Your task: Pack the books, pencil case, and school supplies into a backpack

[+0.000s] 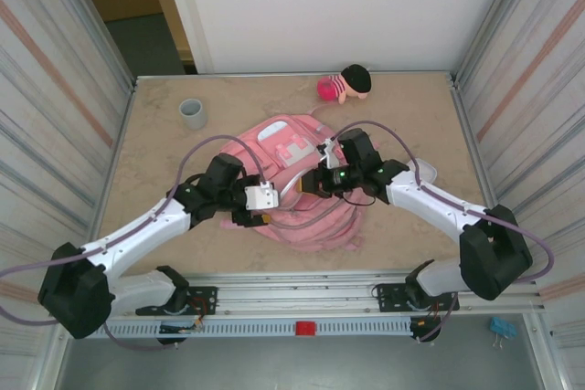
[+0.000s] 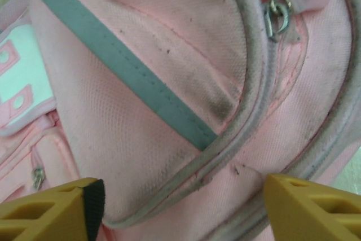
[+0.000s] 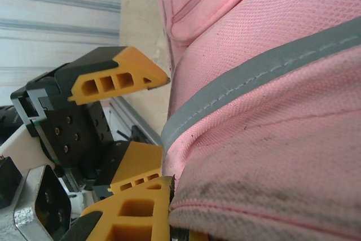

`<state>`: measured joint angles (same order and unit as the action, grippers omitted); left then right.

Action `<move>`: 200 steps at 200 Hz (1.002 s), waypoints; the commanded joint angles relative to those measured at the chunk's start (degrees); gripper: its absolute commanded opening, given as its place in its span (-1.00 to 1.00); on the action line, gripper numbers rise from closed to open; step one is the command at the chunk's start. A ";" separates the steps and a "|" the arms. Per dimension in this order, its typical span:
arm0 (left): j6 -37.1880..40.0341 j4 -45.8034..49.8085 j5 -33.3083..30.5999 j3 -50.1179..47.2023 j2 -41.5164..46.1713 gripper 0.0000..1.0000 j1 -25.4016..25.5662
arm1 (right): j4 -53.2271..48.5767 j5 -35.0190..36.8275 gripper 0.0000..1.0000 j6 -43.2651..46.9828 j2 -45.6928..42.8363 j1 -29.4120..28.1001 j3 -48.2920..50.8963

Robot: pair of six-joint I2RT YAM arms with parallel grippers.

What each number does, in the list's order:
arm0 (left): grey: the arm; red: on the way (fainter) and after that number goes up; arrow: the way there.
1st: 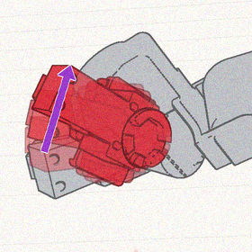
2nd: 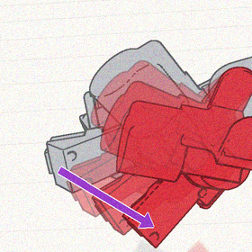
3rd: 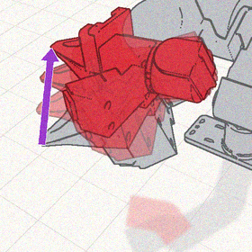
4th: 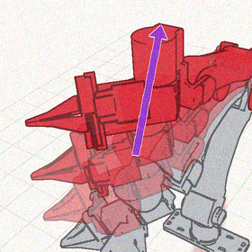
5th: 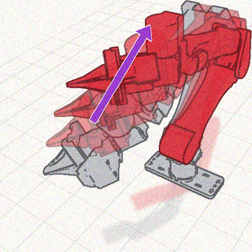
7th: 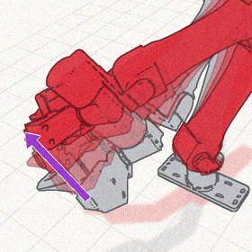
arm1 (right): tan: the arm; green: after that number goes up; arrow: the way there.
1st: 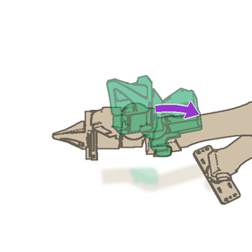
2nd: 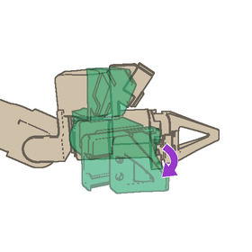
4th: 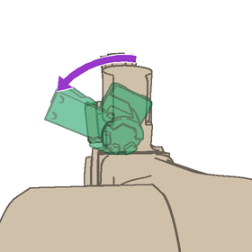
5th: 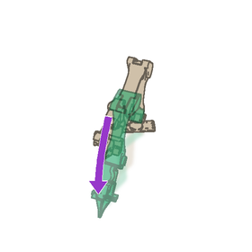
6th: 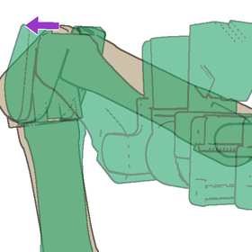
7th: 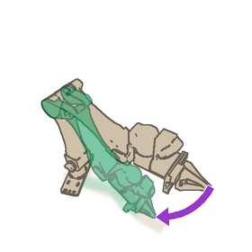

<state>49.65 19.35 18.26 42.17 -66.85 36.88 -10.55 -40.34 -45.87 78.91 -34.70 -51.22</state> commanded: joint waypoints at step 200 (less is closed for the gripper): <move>-7.47 -2.19 14.49 0.90 0.97 -0.77 -2.24 | -16.27 38.21 0.05 9.13 -9.53 -22.52 -2.36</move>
<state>45.12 16.19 28.23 42.22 -68.03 34.94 -29.85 -4.86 -39.57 67.37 -57.01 -51.90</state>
